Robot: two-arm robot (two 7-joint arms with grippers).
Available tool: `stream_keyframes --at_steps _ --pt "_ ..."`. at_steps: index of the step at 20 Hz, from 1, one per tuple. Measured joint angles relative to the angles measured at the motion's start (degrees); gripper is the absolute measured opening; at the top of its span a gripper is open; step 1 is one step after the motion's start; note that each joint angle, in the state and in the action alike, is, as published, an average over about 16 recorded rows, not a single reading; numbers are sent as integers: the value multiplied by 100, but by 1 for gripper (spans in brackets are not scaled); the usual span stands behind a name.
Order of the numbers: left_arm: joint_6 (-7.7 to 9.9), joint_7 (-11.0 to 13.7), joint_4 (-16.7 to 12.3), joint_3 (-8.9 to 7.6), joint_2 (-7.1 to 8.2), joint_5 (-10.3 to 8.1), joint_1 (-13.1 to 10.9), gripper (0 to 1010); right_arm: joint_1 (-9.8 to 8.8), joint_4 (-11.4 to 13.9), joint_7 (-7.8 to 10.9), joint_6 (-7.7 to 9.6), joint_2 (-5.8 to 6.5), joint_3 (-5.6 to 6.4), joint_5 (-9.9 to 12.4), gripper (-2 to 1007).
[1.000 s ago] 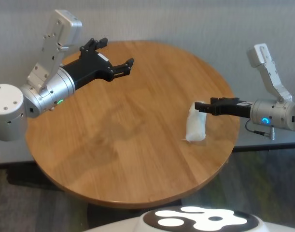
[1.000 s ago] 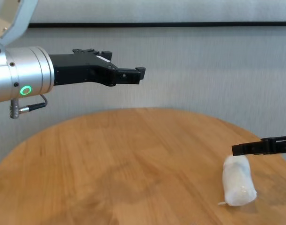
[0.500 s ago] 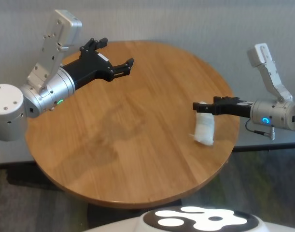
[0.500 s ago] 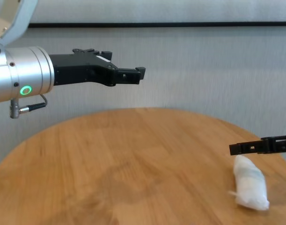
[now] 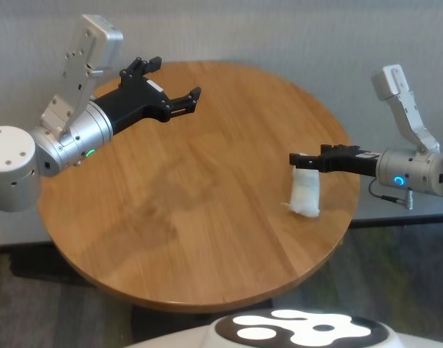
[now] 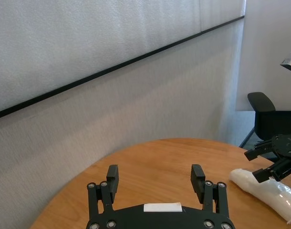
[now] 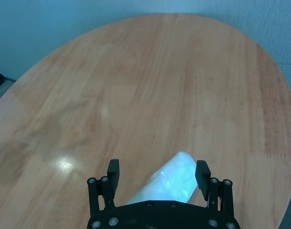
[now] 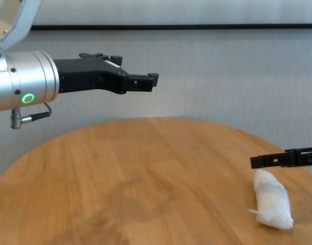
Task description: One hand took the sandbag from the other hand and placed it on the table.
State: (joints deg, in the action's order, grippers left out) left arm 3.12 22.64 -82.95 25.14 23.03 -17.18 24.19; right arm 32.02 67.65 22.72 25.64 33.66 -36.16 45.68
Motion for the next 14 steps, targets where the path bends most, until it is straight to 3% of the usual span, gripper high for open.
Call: stream_keyframes --at_steps 8,14 --pt "40 4 6 -16 -17 9 0 1002 -1 2 0 -4 1 2 3 1001" --pt "163 -16 -19 -72 -53 33 -26 1002 -1 34 1 -11 -17 -1 -25 1001"
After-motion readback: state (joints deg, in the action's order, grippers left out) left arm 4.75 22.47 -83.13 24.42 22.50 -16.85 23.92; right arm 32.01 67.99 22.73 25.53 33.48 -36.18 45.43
